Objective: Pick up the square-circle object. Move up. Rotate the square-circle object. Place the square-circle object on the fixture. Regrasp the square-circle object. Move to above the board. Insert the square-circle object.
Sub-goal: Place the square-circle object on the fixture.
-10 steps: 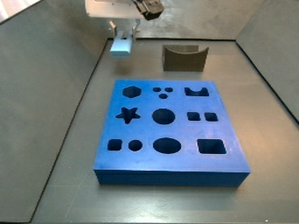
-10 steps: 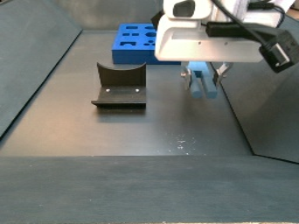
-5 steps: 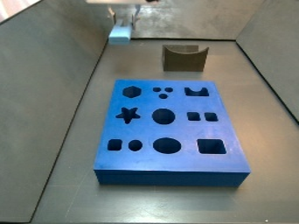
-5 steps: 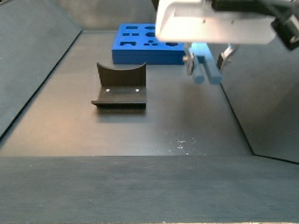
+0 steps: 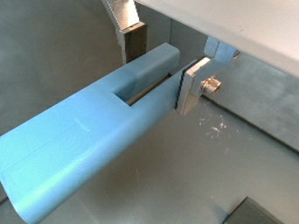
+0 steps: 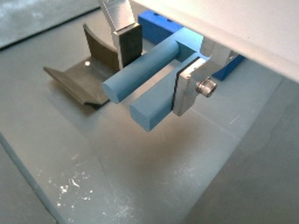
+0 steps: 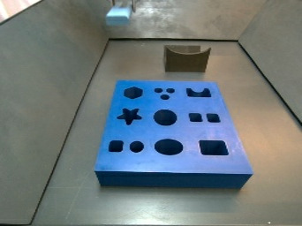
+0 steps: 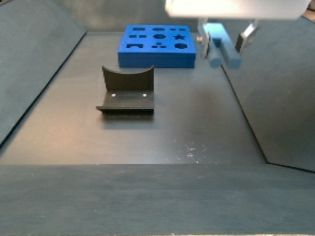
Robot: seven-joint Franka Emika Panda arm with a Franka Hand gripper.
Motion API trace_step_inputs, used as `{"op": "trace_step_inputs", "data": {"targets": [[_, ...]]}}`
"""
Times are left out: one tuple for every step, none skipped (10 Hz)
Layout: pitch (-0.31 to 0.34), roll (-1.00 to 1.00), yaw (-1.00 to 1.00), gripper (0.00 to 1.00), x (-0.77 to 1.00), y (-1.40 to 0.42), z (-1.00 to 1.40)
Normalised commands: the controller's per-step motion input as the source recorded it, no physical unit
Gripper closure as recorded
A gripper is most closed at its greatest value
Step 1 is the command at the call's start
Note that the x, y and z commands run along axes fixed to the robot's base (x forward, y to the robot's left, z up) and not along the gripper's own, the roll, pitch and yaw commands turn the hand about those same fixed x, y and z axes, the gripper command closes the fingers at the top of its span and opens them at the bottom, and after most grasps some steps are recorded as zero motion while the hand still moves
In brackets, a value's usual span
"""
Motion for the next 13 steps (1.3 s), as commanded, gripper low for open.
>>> {"op": "trace_step_inputs", "data": {"targets": [[0.087,0.13,0.03,1.0,-0.01,0.0,0.49],[0.094,0.13,0.03,1.0,0.0,0.0,0.35],[0.099,-0.51,-0.08,1.0,1.0,-0.51,0.51],[0.118,-0.52,-0.07,1.0,1.0,-0.51,0.45],[0.128,-0.45,-0.05,1.0,1.0,-0.44,0.4],[0.117,-0.36,-0.05,1.0,1.0,-0.37,0.35],[0.113,-0.27,-0.05,1.0,1.0,-0.33,0.31],[0.108,-0.22,-0.05,1.0,1.0,-0.29,0.27],[0.116,-0.17,-0.04,1.0,1.0,-0.24,0.23],[0.118,-0.15,-0.02,1.0,1.0,-0.2,0.19],[0.119,-0.13,-0.01,1.0,1.0,-0.17,0.15],[0.133,-0.11,0.0,1.0,1.0,-0.13,0.13],[0.142,-0.1,0.0,1.0,1.0,-0.1,0.1]]}}
